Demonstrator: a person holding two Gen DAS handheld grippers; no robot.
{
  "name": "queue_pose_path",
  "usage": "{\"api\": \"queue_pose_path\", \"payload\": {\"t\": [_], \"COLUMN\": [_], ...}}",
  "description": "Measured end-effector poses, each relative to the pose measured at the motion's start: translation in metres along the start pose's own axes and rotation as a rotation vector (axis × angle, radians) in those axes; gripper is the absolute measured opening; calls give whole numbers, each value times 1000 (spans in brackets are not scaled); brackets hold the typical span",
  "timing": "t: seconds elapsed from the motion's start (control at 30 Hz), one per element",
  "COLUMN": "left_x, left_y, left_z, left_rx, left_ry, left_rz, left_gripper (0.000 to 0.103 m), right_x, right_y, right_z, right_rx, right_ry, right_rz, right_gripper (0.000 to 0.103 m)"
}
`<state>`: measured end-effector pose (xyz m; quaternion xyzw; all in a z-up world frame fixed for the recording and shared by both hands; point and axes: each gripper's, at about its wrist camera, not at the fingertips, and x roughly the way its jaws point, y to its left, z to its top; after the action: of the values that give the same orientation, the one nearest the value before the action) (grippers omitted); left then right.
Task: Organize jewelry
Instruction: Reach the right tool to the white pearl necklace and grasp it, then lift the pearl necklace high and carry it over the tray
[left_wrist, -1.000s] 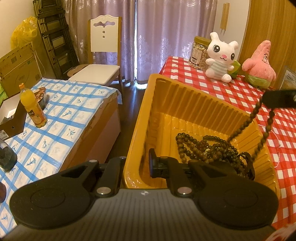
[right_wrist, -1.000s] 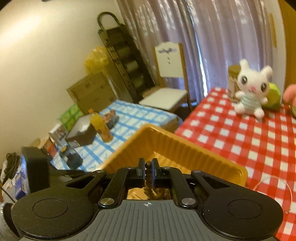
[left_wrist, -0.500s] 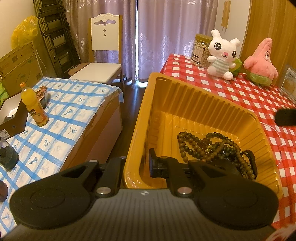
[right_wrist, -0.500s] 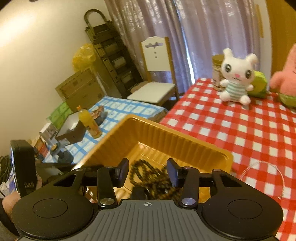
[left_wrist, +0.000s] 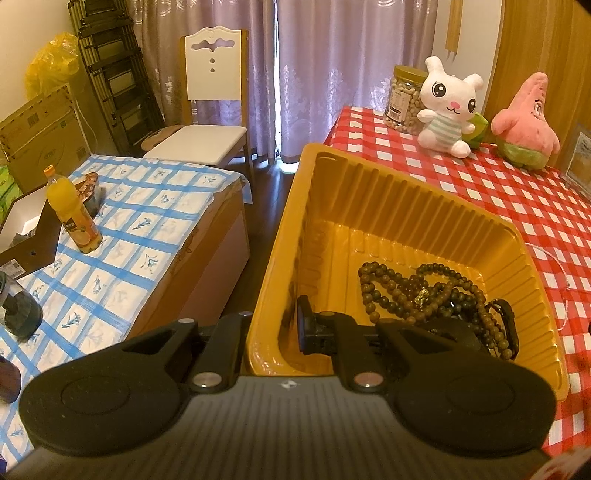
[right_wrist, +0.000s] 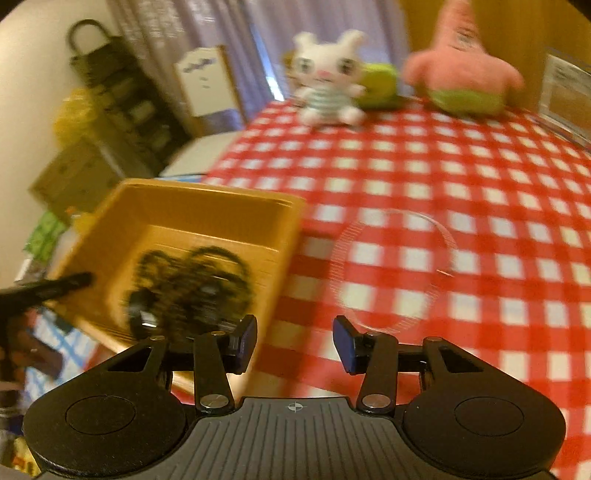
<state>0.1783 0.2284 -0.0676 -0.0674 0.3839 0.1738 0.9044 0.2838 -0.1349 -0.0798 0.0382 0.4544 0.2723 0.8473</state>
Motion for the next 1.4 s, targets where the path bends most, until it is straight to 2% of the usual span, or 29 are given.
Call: {"api": "queue_pose_path", "payload": {"t": [0.2,0.47,0.5,0.57,0.77,0.9,0.93,0.97,1.17,1.4], "left_x": [2,4,4,4,6,6,6,6,6,5], "left_y": [-1,-3,-3,-3,-3,-3,-3,-3,-2,-4], "left_z": [1,2,2,3,5,6,6,6,6,5], "left_rx": [-3,-3,-2,-1,1,-2,-2,-1,5,12], "left_ry": [4,2,2,1,-2,1,2,2,1,-3], "left_rz": [10,15,16,16,17,19,20,20,21,20], "left_gripper": [10,10,10,10,10,10,11,11,11,10], "right_x": [12,36,42,52,72,74,76,75,67,34], "right_y": [-44,-62,-62,-64,-66,-65,-65,-64,-58,-55], "right_z": [-6,4,6,10,13,14,14,12,-2,-22], "right_rx": [36,-48,-67,-98,-161,-201,-207,-216,-235,-170], "right_ry": [-2,-58,-58,-47,-38,-28,-3,1,31,25], "right_rz": [-102,-127,-131,-125,-160,-150,-134,-137,-115,-73], "right_gripper": [46,44,42,27,20,16,5,4,1,1]}}
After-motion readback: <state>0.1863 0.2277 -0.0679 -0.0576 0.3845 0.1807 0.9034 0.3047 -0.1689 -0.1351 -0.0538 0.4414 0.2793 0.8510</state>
